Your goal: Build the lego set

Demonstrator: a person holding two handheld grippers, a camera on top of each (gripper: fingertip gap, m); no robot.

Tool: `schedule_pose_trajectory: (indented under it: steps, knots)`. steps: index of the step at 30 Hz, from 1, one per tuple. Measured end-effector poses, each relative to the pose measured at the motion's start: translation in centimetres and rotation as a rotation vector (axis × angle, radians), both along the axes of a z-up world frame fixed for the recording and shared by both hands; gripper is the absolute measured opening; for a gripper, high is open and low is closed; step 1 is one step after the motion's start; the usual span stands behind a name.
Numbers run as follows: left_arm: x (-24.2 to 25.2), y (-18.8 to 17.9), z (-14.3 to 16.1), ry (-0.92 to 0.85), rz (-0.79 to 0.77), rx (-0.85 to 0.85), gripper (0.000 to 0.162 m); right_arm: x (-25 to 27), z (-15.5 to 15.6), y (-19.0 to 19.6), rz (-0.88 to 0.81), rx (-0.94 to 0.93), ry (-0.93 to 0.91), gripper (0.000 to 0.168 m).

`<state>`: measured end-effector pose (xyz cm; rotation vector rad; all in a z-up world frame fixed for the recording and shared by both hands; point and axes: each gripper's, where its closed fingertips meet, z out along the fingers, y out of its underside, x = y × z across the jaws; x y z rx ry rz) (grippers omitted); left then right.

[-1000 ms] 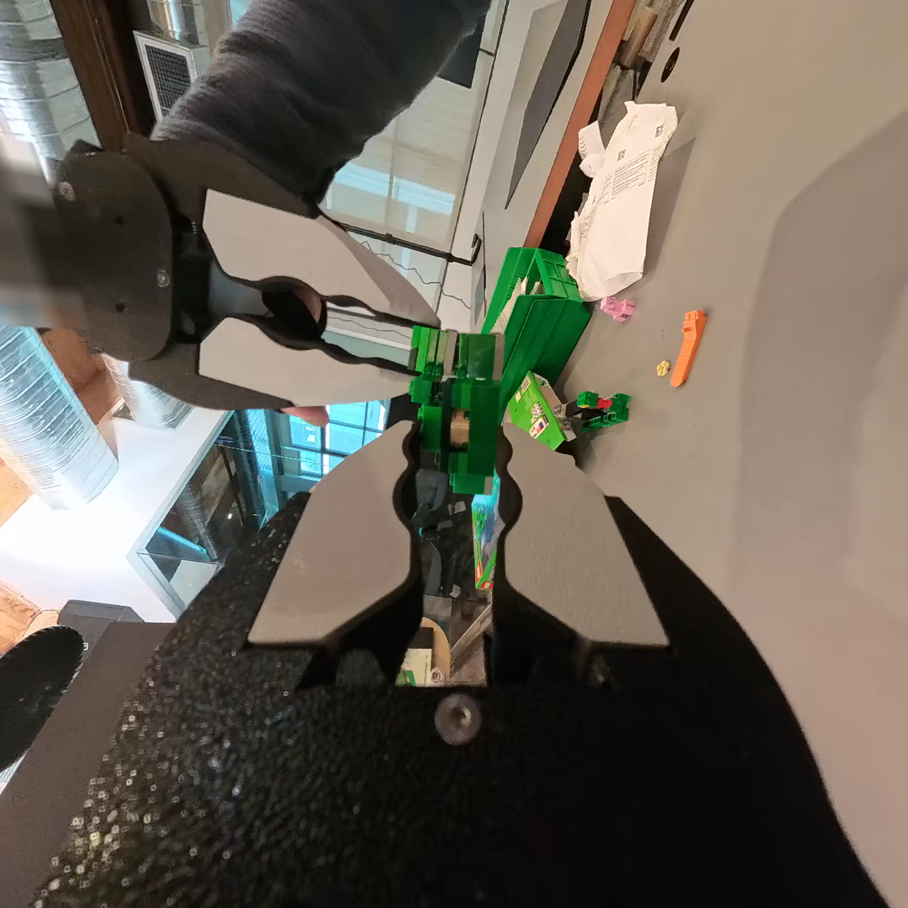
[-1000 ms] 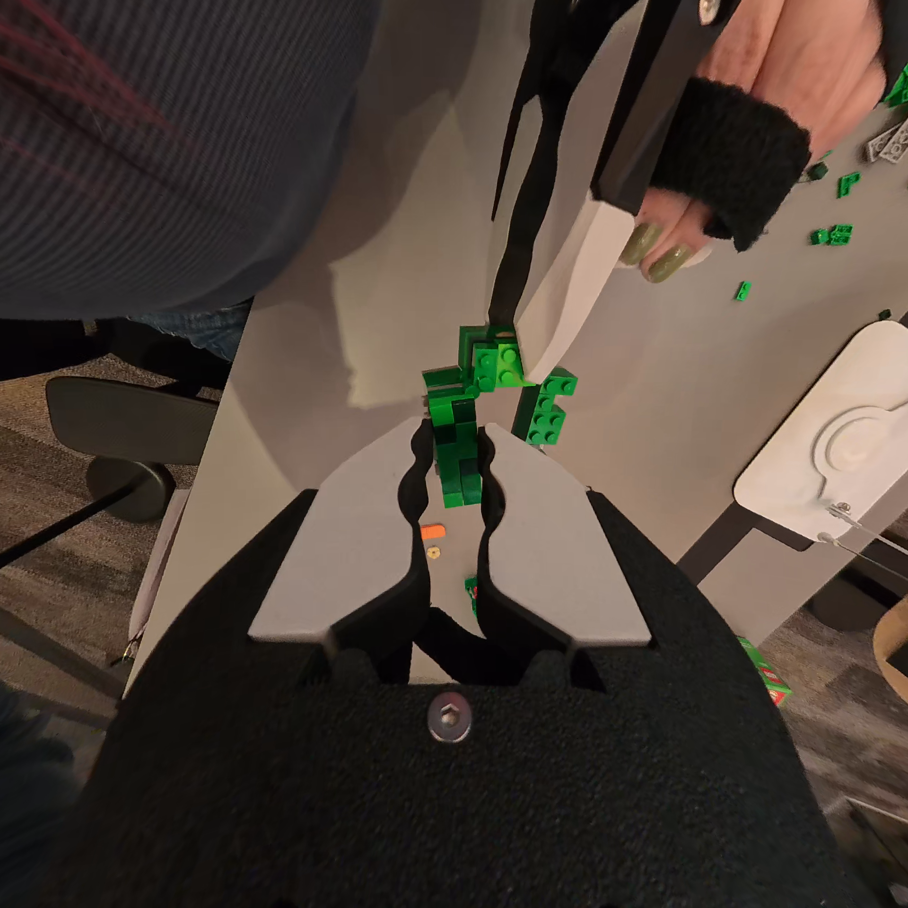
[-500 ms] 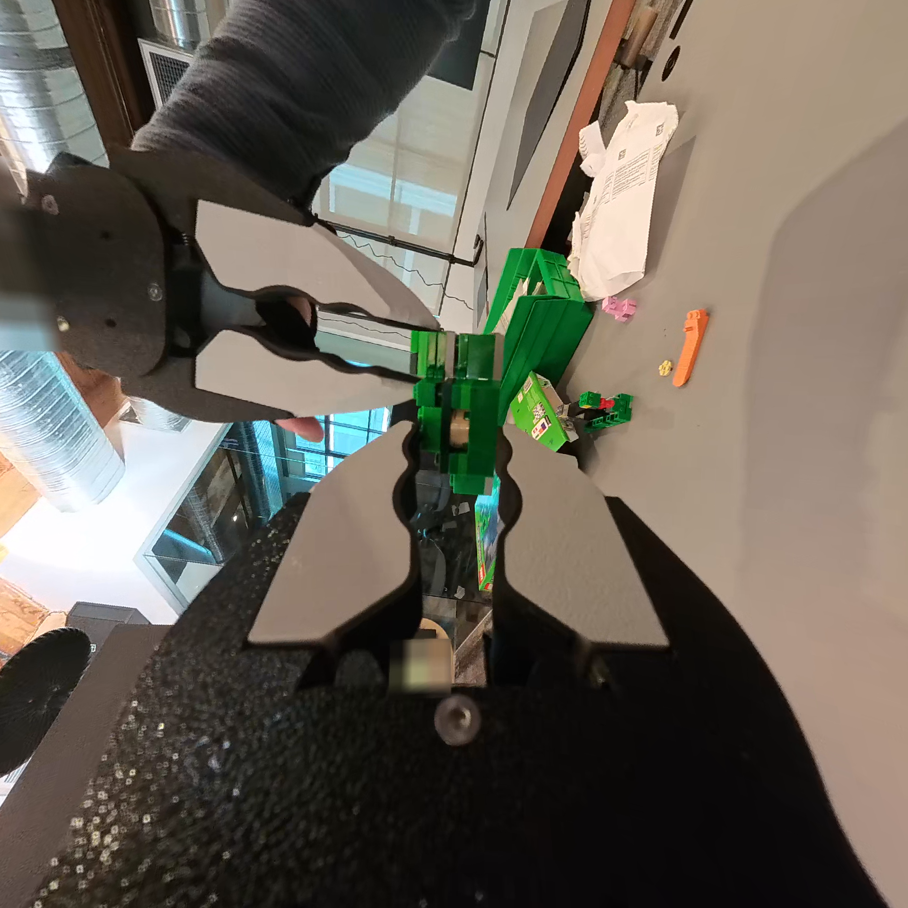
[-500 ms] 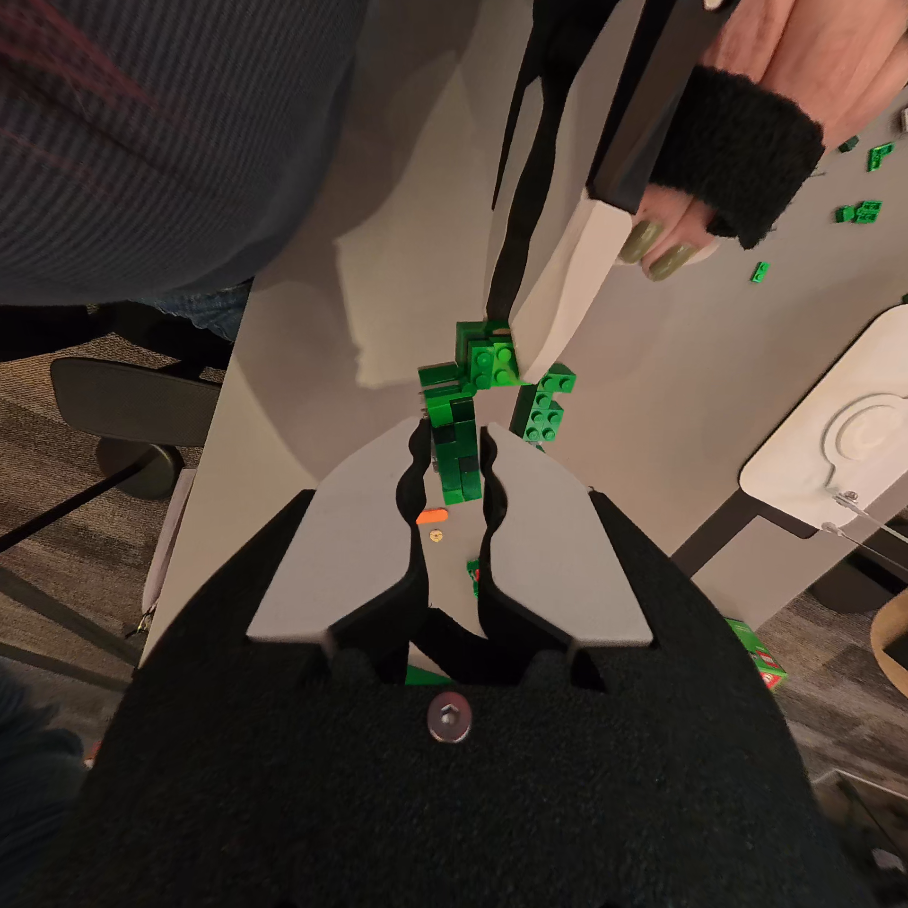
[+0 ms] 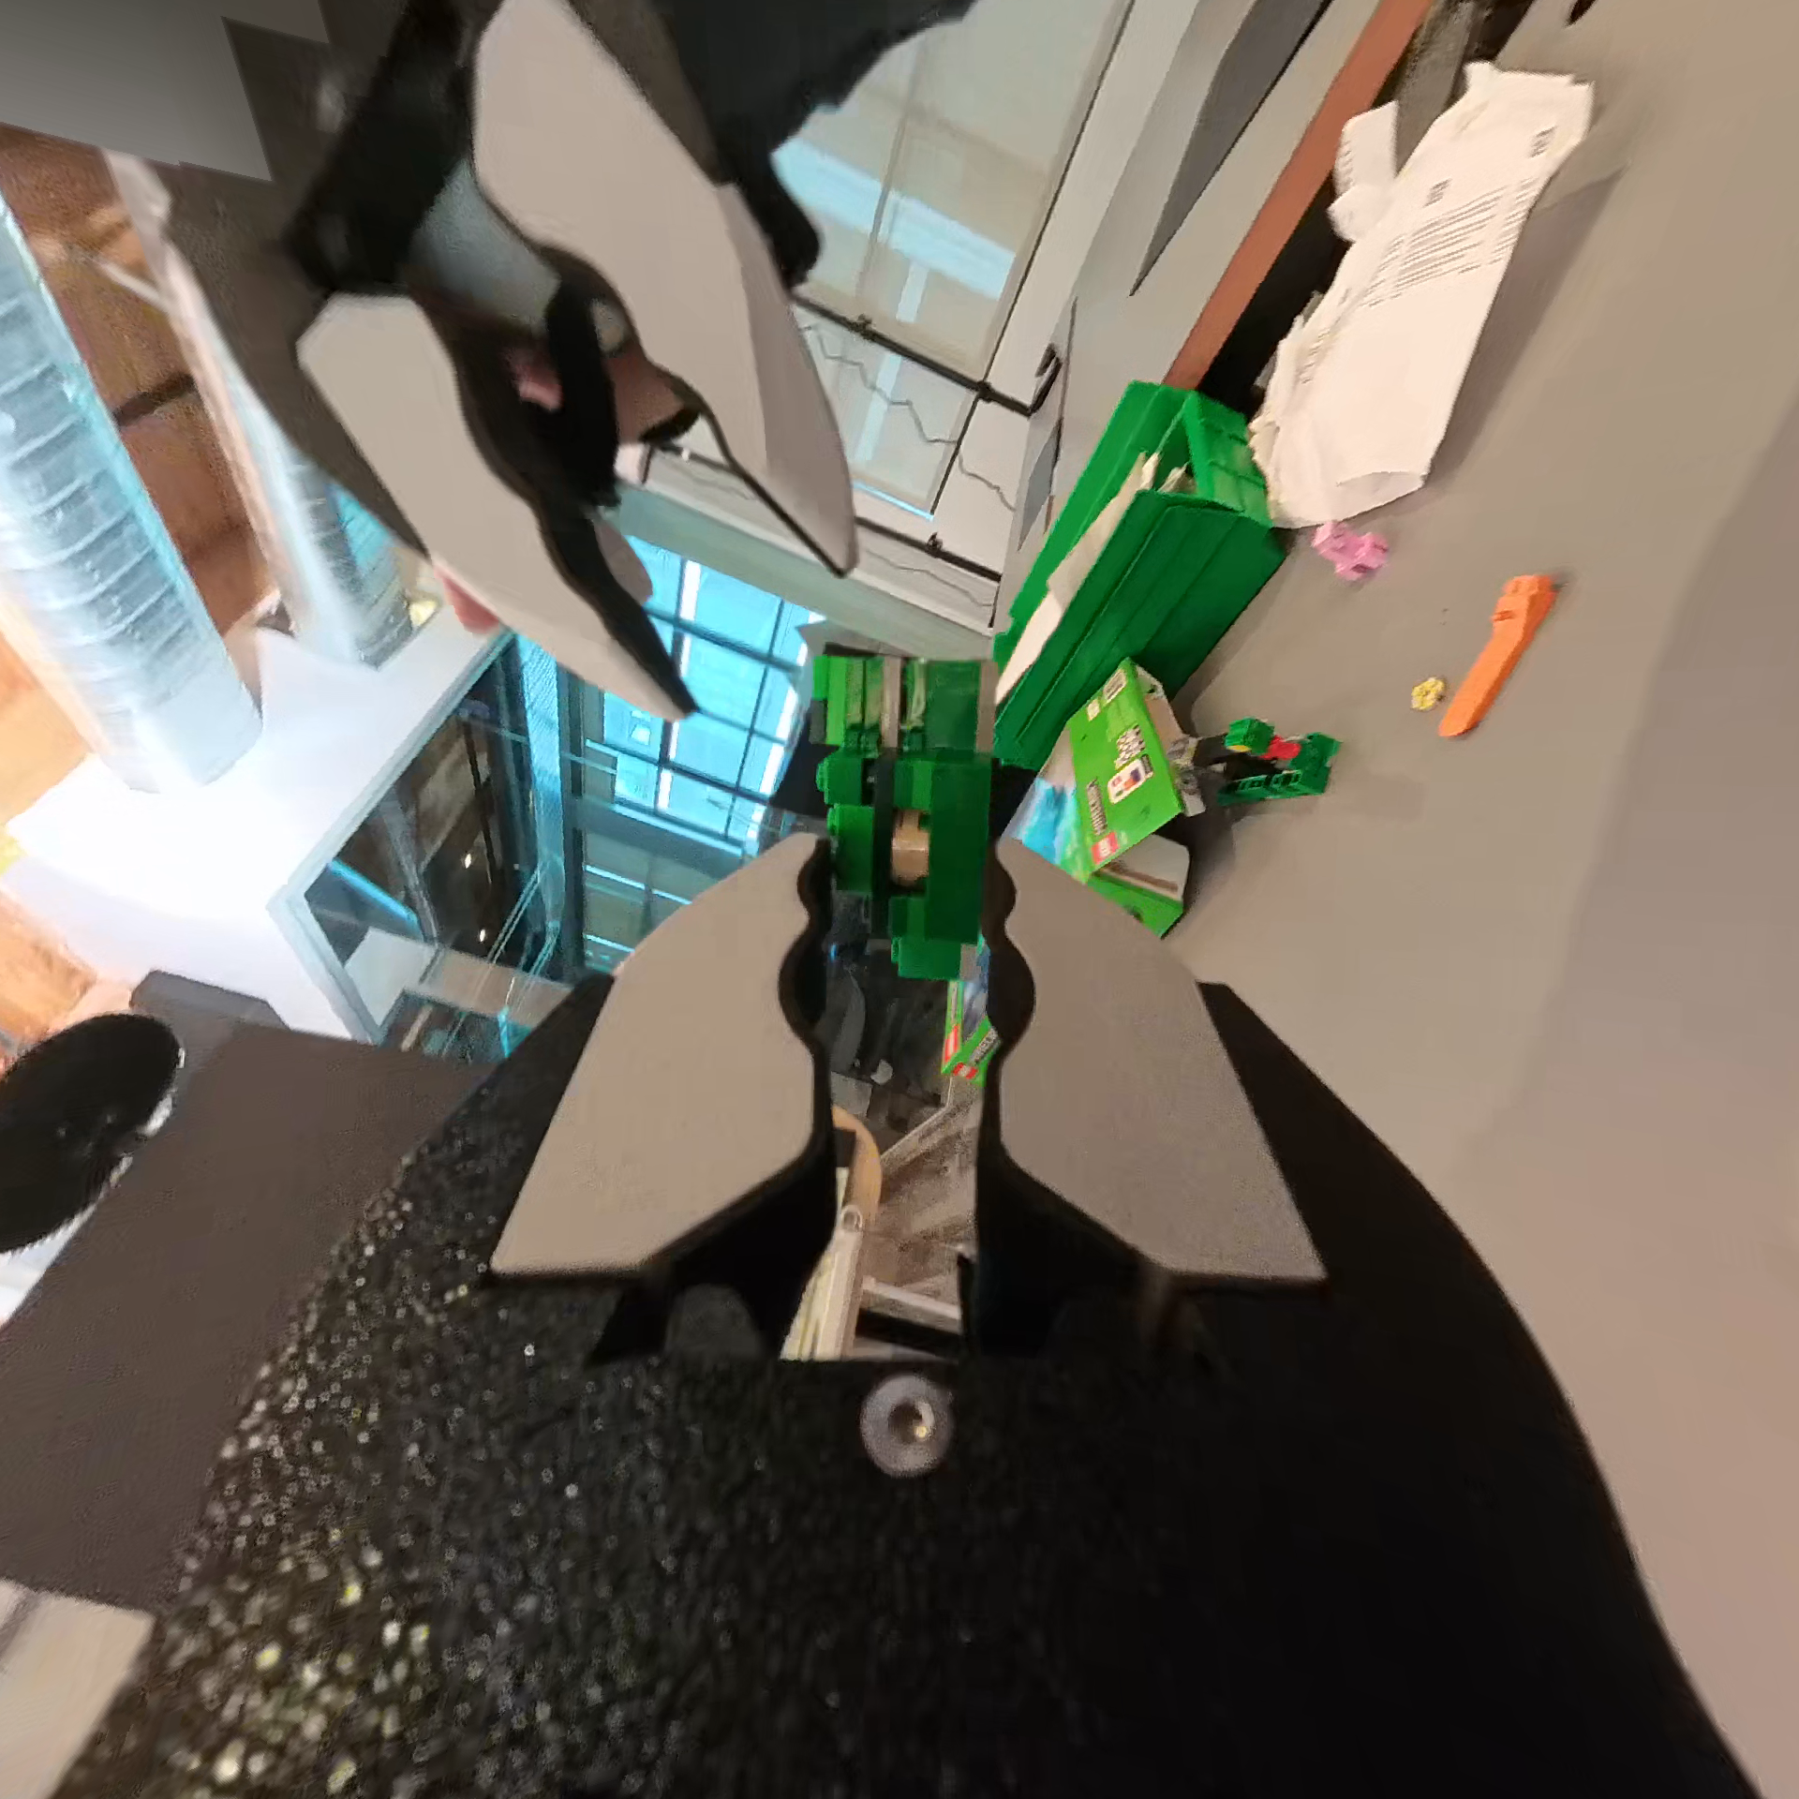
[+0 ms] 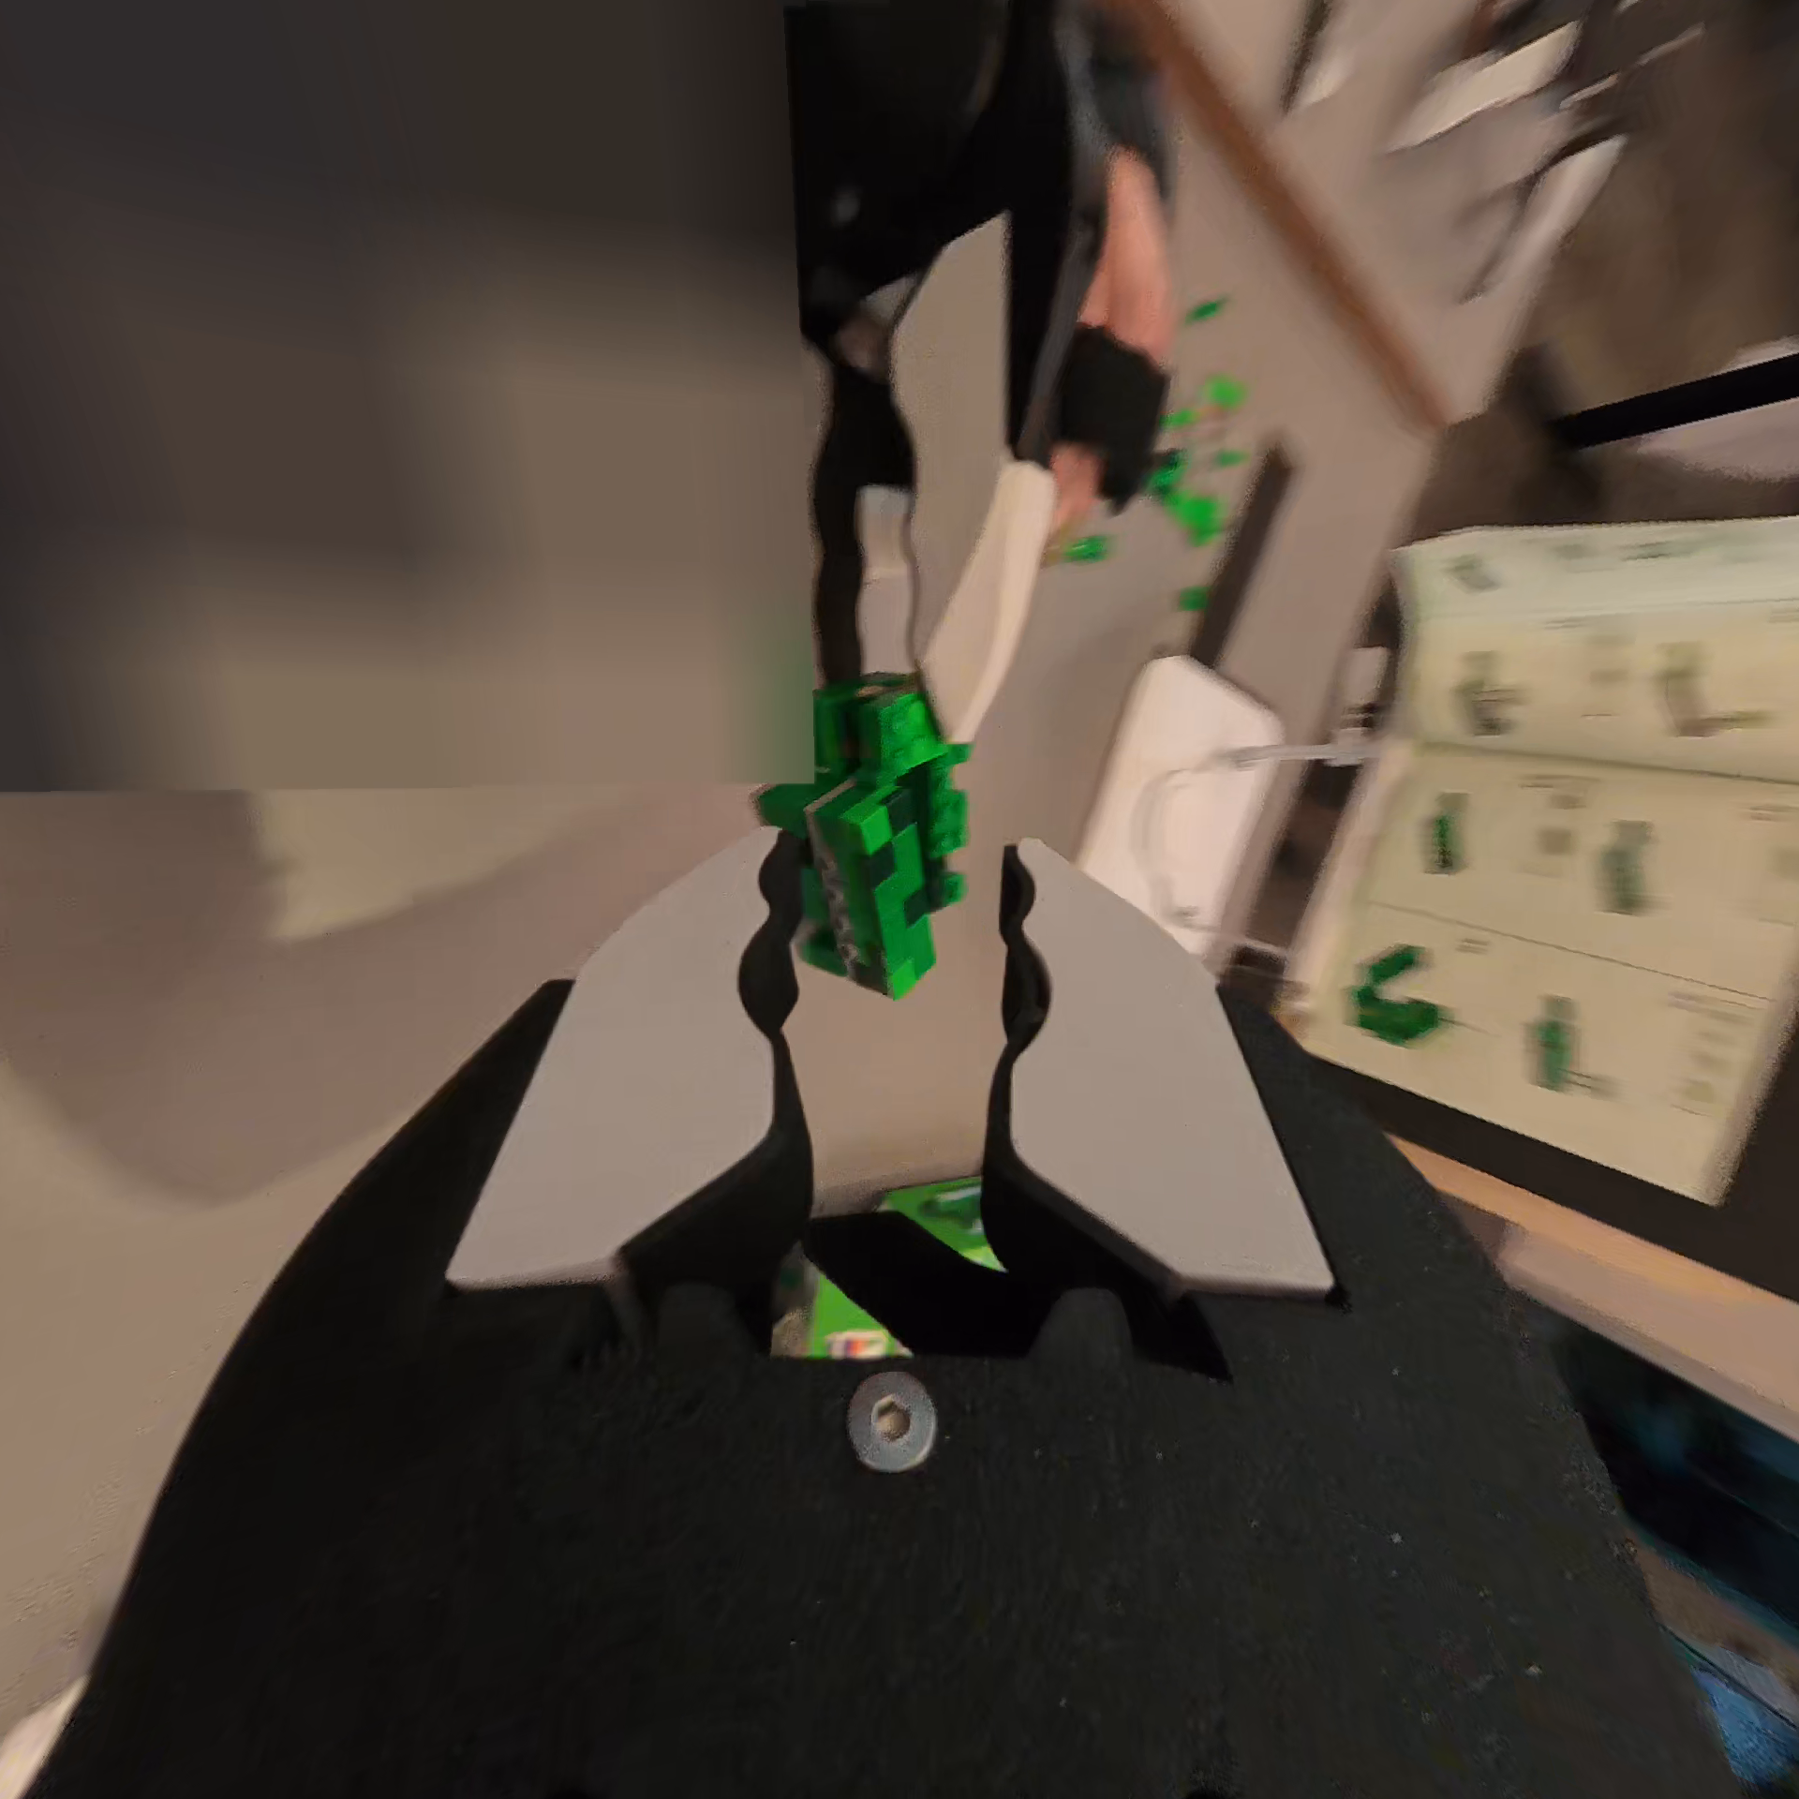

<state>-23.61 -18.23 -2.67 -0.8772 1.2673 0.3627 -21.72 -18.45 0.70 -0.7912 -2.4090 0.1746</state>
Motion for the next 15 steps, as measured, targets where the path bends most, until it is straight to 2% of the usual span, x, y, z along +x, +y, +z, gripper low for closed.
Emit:
schedule_pose_trajectory:
  steps: [5,10,15]
  knots:
    - [-1.0,-0.3,2.2,-0.133,-0.061,-0.035,0.029,-0.8,3.0,0.4,0.005,0.168,0.393,0.054]
    - [-1.7,-1.6,4.3,-0.273,-0.213,-0.087,0.029,-0.1,3.8,-1.1,0.078,0.088,0.597,0.067]
    - [-1.8,-2.7,5.6,-0.342,-0.321,-0.115,0.029,-0.3,4.1,-2.5,0.141,0.006,0.712,0.071]
